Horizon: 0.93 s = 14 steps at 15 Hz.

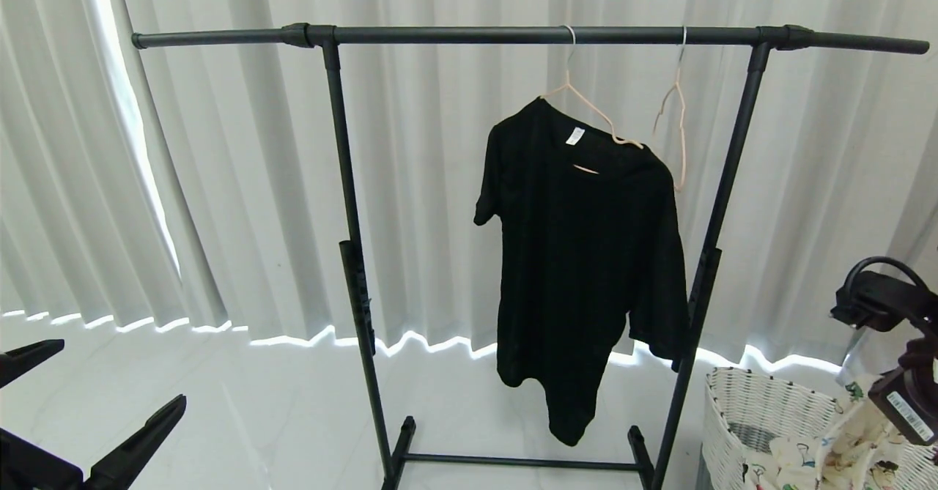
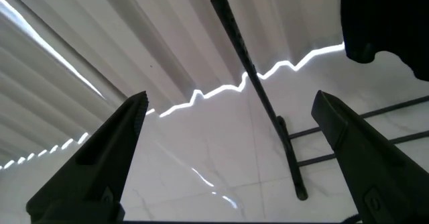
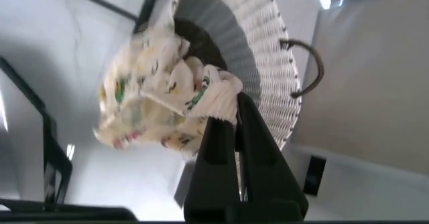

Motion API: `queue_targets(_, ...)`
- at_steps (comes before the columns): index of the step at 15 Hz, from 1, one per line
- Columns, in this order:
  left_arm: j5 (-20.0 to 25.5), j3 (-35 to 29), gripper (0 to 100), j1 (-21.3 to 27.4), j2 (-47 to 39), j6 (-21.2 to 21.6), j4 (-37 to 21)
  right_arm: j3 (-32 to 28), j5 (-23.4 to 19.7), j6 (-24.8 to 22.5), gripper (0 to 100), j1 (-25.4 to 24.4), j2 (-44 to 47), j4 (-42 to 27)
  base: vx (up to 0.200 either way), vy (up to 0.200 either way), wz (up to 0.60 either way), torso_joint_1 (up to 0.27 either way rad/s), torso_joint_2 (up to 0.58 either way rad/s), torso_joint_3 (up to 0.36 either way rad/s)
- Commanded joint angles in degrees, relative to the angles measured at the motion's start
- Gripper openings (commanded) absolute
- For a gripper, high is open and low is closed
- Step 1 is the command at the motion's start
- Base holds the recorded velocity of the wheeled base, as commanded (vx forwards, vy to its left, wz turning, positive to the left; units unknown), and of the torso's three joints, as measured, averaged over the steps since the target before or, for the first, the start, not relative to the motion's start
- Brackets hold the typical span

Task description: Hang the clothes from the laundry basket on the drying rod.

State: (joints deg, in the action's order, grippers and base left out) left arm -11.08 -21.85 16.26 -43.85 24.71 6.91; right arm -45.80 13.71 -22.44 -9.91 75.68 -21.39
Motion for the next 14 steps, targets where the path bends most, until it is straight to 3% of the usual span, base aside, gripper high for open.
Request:
queue_targets(1, 0.1, -2.5, 100, 2.5, 0.2, -1.4, 0.0, -3.3, -1.9, 0.5, 0, -5.1, -2.1, 0.2, 0.000, 0.000, 0.00, 0.000, 0.00, 0.000)
queue_targets(4, 4.8, -7.9, 100, 6.9, -0.4, -6.4, 0.0, -9.2, -3.3, 3.1, 0, -14.5, -1.7, 0.1, 0.000, 0.000, 0.00, 0.000, 0.00, 0.000)
queue_targets(7, 10.6, -11.6, 100, 7.0, -2.9, -6.6, 0.0, -15.7, -3.3, 6.4, 0, -22.5, 0.4, 0.1, 0.000, 0.000, 0.00, 0.000, 0.00, 0.000)
queue_targets(10, 13.3, -14.0, 100, 8.0, -6.4, -6.3, 0.0, -21.2, -3.3, 7.7, 0, -27.1, 3.0, 0.2, 0.000, 0.000, 0.00, 0.000, 0.00, 0.000)
queue_targets(14, 13.5, -13.3, 100, 16.2, -9.6, -6.0, 0.0, -27.9, -3.3, 8.6, 0, -31.9, 6.6, 0.3, 0.000, 0.000, 0.00, 0.000, 0.00, 0.000)
